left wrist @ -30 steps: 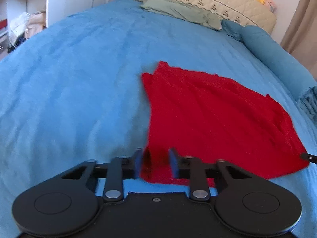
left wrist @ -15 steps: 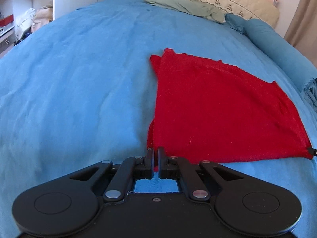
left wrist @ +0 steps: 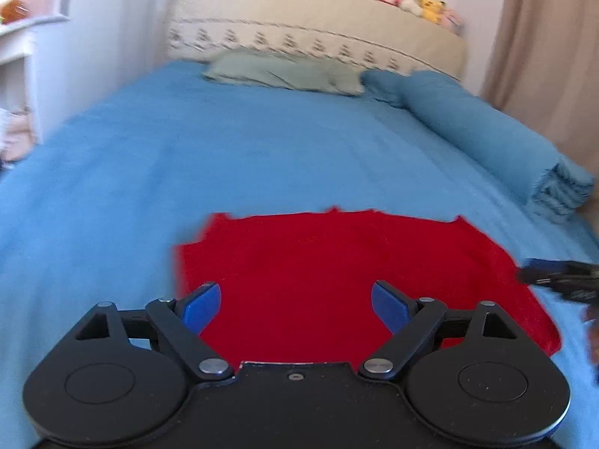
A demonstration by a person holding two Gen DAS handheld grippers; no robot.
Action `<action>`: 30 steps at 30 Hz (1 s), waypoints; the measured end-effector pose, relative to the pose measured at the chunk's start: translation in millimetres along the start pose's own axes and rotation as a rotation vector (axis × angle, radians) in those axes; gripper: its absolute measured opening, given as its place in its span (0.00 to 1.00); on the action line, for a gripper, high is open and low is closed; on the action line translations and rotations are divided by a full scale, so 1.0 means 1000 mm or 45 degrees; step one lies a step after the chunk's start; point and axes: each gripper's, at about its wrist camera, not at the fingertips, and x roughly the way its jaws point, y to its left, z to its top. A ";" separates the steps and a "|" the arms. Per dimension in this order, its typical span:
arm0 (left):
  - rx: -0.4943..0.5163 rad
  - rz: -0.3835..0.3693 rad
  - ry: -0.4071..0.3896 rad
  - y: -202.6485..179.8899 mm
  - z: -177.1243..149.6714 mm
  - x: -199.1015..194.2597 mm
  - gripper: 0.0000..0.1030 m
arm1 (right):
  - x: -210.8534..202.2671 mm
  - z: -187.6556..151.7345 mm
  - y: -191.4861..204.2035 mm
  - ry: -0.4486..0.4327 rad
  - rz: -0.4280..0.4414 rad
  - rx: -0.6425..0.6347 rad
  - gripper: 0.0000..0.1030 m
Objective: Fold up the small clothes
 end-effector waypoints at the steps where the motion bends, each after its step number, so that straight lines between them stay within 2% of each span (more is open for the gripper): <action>1: -0.015 -0.022 0.023 -0.004 0.005 0.017 0.88 | 0.017 0.006 0.006 0.010 0.018 0.001 0.72; 4: -0.057 -0.075 0.073 -0.007 0.016 0.061 0.88 | 0.063 0.019 0.017 0.030 0.011 0.007 0.72; 7: -0.038 -0.069 0.079 -0.009 0.024 0.082 0.88 | 0.099 0.029 0.013 0.055 -0.042 0.041 0.72; 12: 0.001 0.006 0.153 0.006 0.018 0.108 0.88 | 0.142 0.028 -0.016 0.145 -0.197 0.041 0.68; 14: -0.011 0.017 0.158 0.015 0.008 0.111 0.88 | 0.146 0.022 -0.037 0.131 -0.256 0.066 0.67; 16: 0.017 0.017 0.123 0.020 -0.001 0.109 0.88 | 0.146 0.019 -0.055 0.107 -0.233 0.158 0.64; 19: 0.130 0.054 0.109 0.013 -0.011 0.105 0.89 | 0.145 0.017 -0.054 0.098 -0.252 0.140 0.63; 22: 0.175 0.109 0.128 0.003 -0.009 0.096 0.88 | 0.142 0.018 -0.050 0.100 -0.269 0.124 0.64; 25: 0.229 0.120 0.099 -0.018 0.000 0.079 0.91 | 0.124 0.028 -0.042 0.096 -0.252 0.094 0.70; 27: 0.236 0.141 0.070 -0.039 0.006 0.066 1.00 | 0.101 0.032 -0.032 0.087 -0.253 0.060 0.85; 30: 0.180 0.098 0.079 -0.066 0.009 0.060 1.00 | 0.062 0.029 -0.018 0.172 -0.272 0.072 0.99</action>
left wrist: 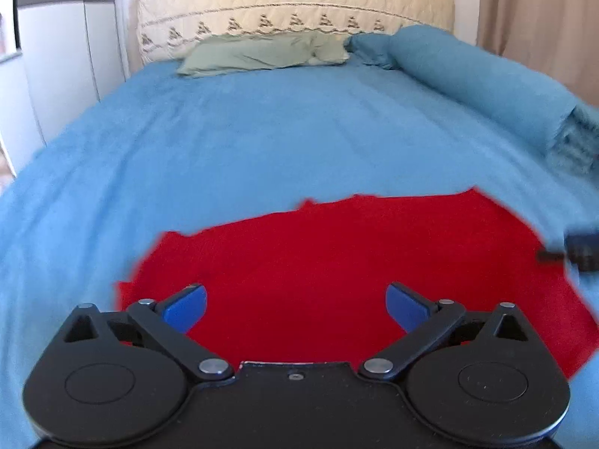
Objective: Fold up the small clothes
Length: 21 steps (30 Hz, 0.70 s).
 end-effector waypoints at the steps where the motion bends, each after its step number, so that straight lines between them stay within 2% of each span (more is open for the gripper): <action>1: -0.025 -0.024 0.013 -0.008 -0.001 0.001 1.00 | -0.015 -0.008 0.001 0.038 0.007 0.015 1.00; 5: -0.094 0.027 0.087 -0.026 -0.013 0.016 1.00 | -0.068 -0.055 0.006 0.173 -0.014 0.161 1.00; 8: -0.179 0.005 0.124 -0.026 -0.019 0.024 1.00 | -0.092 -0.094 0.005 0.177 -0.042 0.275 1.00; 11: -0.217 0.011 0.150 -0.026 -0.023 0.032 1.00 | -0.095 -0.124 0.002 0.177 -0.044 0.373 1.00; 14: -0.198 0.032 0.149 -0.027 -0.022 0.037 1.00 | -0.092 -0.140 0.001 0.080 -0.034 0.432 1.00; 18: -0.229 0.049 0.150 -0.023 -0.015 0.044 1.00 | -0.084 -0.136 -0.003 -0.063 -0.017 0.499 1.00; 21: -0.292 0.040 0.138 -0.017 -0.010 0.046 1.00 | -0.073 -0.130 -0.007 -0.122 -0.020 0.552 0.90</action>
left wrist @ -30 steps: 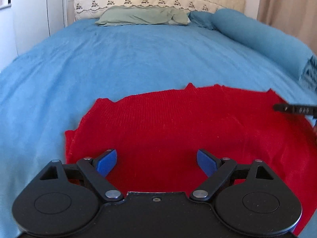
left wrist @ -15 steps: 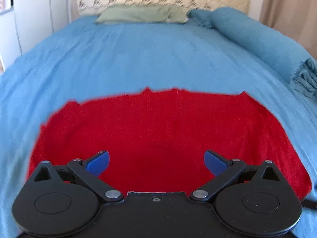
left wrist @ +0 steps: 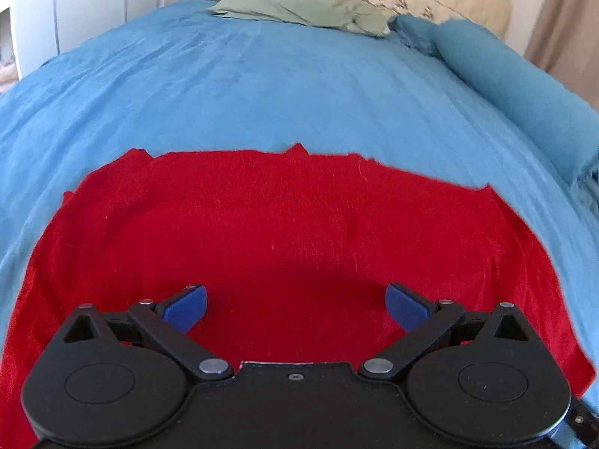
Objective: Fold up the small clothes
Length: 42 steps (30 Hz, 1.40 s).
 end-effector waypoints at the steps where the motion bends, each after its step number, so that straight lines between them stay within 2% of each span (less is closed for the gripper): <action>1: -0.015 -0.004 -0.002 0.001 0.002 0.001 1.00 | 0.003 0.001 -0.002 -0.014 -0.009 0.032 0.88; 4: -0.019 0.012 0.009 0.001 0.004 0.006 1.00 | 0.013 0.002 -0.006 -0.059 -0.034 0.129 0.78; 7: 0.034 0.079 0.038 -0.005 0.003 0.016 1.00 | 0.010 0.001 -0.012 -0.087 -0.078 0.198 0.57; 8: 0.072 0.111 0.052 -0.009 0.003 0.020 1.00 | 0.009 0.001 -0.014 -0.090 -0.104 0.216 0.44; 9: 0.107 0.139 0.061 -0.013 0.002 0.024 1.00 | 0.007 0.001 -0.016 -0.088 -0.121 0.233 0.37; 10: 0.145 0.173 0.068 -0.019 0.000 0.027 1.00 | 0.006 0.001 -0.019 -0.082 -0.123 0.258 0.35; 12: 0.169 0.210 0.084 -0.024 0.001 0.031 1.00 | 0.003 0.005 -0.022 -0.069 -0.118 0.295 0.23; 15: 0.145 0.210 0.156 -0.023 0.009 0.034 1.00 | -0.005 0.020 -0.011 -0.069 -0.102 0.282 0.20; 17: 0.121 0.170 0.200 -0.017 0.018 0.026 0.99 | -0.012 0.036 0.007 -0.092 -0.041 0.249 0.20; 18: 0.101 0.141 0.185 -0.010 0.022 0.016 0.98 | -0.015 0.045 0.018 -0.107 0.003 0.226 0.20; 20: 0.064 0.110 0.115 0.012 0.029 -0.012 0.98 | -0.020 0.065 0.049 -0.123 0.130 0.165 0.20; 23: 0.043 0.079 0.106 0.054 0.035 -0.047 0.98 | -0.023 0.088 0.108 -0.142 0.330 0.030 0.20; 26: 0.040 0.128 0.093 0.107 0.027 -0.081 0.98 | -0.023 0.089 0.174 -0.128 0.551 -0.163 0.20; 28: 0.036 0.198 0.088 0.142 0.014 -0.098 0.98 | -0.020 0.071 0.219 -0.077 0.694 -0.335 0.20; 31: 0.013 0.287 0.140 0.191 -0.012 -0.109 0.98 | -0.001 0.019 0.268 0.078 0.789 -0.604 0.19; 34: -0.041 0.313 0.188 0.226 -0.035 -0.112 0.98 | 0.028 -0.041 0.291 0.249 0.735 -0.801 0.19; 36: -0.078 0.297 0.188 0.239 -0.045 -0.116 0.98 | 0.039 -0.070 0.294 0.309 0.694 -0.891 0.19; 38: -0.094 0.281 0.175 0.247 -0.050 -0.119 0.98 | 0.038 -0.087 0.294 0.299 0.663 -0.963 0.19; 42: -0.102 0.253 0.133 0.245 -0.049 -0.122 0.98 | 0.018 -0.092 0.301 0.211 0.673 -1.077 0.19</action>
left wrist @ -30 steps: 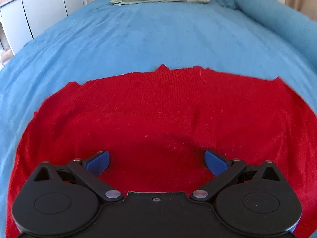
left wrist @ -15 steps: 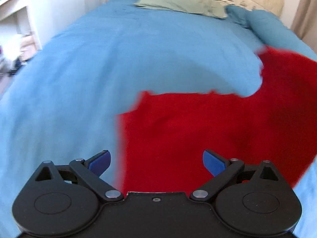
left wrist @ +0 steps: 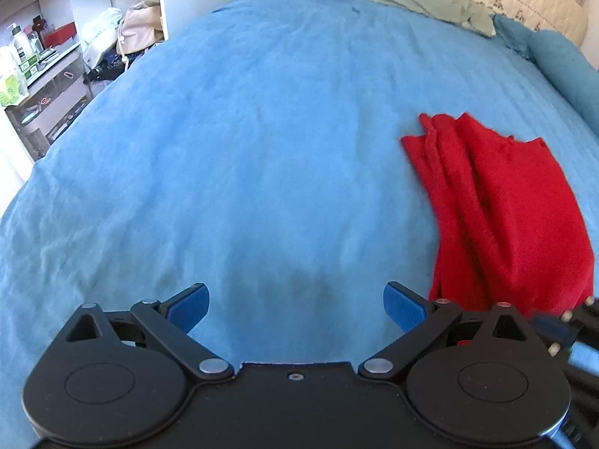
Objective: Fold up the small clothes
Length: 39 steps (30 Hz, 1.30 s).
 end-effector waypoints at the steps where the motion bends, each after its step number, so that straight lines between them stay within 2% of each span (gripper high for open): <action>1: -0.006 -0.008 -0.008 -0.003 0.003 0.002 0.98 | 0.000 0.002 0.005 0.009 0.008 -0.037 0.19; 4: -0.025 -0.045 -0.027 -0.010 0.010 -0.003 0.98 | 0.015 -0.005 0.008 0.082 0.028 -0.078 0.20; 7: -0.023 -0.119 -0.070 -0.019 0.018 -0.010 0.98 | 0.013 -0.012 0.002 0.054 0.033 -0.062 0.30; 9: 0.006 -0.196 -0.111 -0.029 0.025 -0.018 0.98 | 0.000 -0.012 -0.001 0.051 0.028 -0.053 0.74; 11: 0.086 -0.279 -0.157 -0.049 0.033 -0.023 0.98 | -0.022 -0.015 -0.003 -0.051 0.016 -0.061 0.81; 14: 0.226 -0.389 -0.198 -0.082 0.043 -0.018 0.93 | -0.052 -0.018 -0.025 -0.117 -0.036 -0.020 0.82; 15: 0.246 -0.430 -0.196 -0.092 0.045 -0.014 0.87 | -0.060 -0.020 -0.035 -0.130 -0.063 0.007 0.82; 17: 0.250 -0.510 -0.175 -0.106 0.050 0.003 0.81 | -0.070 -0.021 -0.060 -0.142 -0.122 0.082 0.82; 20: 0.224 -0.546 -0.128 -0.116 0.055 0.031 0.68 | -0.078 -0.022 -0.096 -0.145 -0.169 0.210 0.82; 22: 0.212 -0.533 -0.102 -0.120 0.054 0.040 0.62 | -0.079 -0.024 -0.113 -0.148 -0.177 0.278 0.82; 24: 0.204 -0.536 -0.095 -0.123 0.055 0.046 0.62 | -0.082 -0.026 -0.124 -0.157 -0.189 0.311 0.82; 25: 0.212 -0.501 -0.101 -0.125 0.054 0.047 0.61 | -0.082 -0.027 -0.128 -0.160 -0.191 0.323 0.82; 29: 0.189 -0.410 -0.179 -0.120 0.050 0.040 0.61 | -0.077 -0.031 -0.133 -0.176 -0.185 0.359 0.82; 32: 0.253 -0.312 -0.236 -0.125 0.049 0.034 0.62 | -0.074 -0.031 -0.135 -0.185 -0.176 0.382 0.82; 35: 0.253 -0.384 -0.186 -0.123 0.051 0.039 0.62 | -0.070 -0.033 -0.136 -0.192 -0.175 0.388 0.82; 39: 0.241 -0.350 -0.158 -0.124 0.052 0.047 0.62 | -0.070 -0.035 -0.135 -0.207 -0.175 0.398 0.82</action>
